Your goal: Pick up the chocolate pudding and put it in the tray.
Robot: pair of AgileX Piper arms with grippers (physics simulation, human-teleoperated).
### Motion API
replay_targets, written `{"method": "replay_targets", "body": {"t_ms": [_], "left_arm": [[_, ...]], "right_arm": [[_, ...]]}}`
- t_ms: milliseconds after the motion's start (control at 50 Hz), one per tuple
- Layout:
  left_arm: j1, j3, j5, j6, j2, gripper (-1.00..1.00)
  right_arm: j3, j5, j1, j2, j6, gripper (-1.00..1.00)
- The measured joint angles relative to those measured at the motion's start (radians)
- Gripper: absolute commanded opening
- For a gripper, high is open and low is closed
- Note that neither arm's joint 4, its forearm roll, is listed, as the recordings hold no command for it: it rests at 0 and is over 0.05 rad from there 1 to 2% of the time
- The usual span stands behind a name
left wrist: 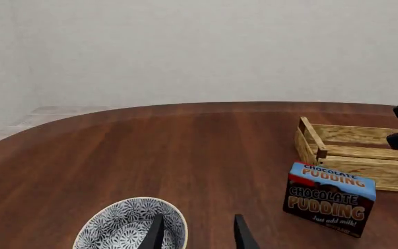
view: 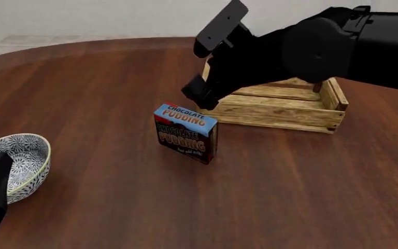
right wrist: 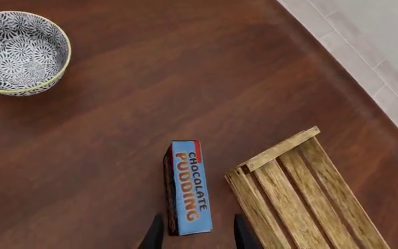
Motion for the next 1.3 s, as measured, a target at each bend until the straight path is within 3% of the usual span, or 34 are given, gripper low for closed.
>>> {"method": "replay_targets", "body": {"t_ms": [720,1300], "left_arm": [[0.0,0.0,0.0,0.0,0.0,1.0],[0.0,0.0,0.0,0.0,0.0,1.0]], "right_arm": [[-0.021,0.071,0.032,0.025,-0.104,1.0],[-0.026,0.047,0.01,0.066,-0.088,1.0]]}}
